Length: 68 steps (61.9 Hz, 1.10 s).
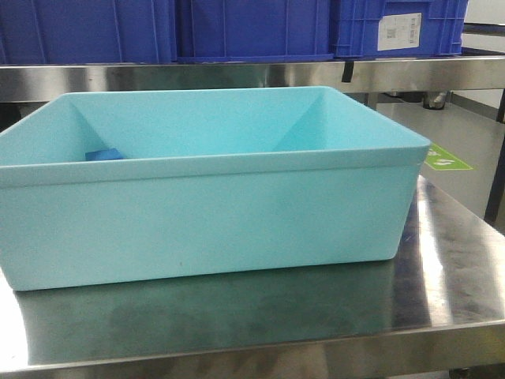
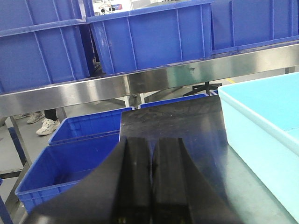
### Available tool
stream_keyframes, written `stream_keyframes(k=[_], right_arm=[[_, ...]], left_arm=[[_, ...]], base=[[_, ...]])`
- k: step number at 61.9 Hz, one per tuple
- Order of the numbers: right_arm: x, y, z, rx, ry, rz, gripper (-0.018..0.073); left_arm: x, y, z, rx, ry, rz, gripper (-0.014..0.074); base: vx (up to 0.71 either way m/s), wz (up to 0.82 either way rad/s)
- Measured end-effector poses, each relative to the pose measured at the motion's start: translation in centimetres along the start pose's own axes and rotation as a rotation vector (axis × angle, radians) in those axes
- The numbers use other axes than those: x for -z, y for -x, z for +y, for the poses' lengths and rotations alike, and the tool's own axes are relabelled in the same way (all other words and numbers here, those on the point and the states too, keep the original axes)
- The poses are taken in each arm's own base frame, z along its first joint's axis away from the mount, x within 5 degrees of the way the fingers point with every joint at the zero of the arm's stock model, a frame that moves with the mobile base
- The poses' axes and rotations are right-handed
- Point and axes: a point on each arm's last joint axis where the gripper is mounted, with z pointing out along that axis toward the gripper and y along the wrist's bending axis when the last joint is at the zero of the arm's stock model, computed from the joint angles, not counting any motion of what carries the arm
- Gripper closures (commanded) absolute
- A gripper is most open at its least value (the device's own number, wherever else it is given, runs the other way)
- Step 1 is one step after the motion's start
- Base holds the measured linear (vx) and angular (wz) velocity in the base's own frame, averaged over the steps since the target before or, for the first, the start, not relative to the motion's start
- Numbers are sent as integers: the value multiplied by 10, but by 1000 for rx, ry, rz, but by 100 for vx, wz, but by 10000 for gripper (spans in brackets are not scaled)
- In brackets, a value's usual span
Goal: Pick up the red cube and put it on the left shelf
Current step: 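Drive the base away from the table holding the red cube in the right gripper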
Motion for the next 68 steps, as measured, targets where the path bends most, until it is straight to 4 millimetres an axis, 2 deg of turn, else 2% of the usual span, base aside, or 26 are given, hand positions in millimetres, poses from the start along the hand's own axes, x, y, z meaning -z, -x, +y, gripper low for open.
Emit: stream_keyframes(k=[68], right_arm=[[0,0,0,0,0,0,502]], left_arm=[[0,0,0,0,0,0,491]], base=[[0,1]])
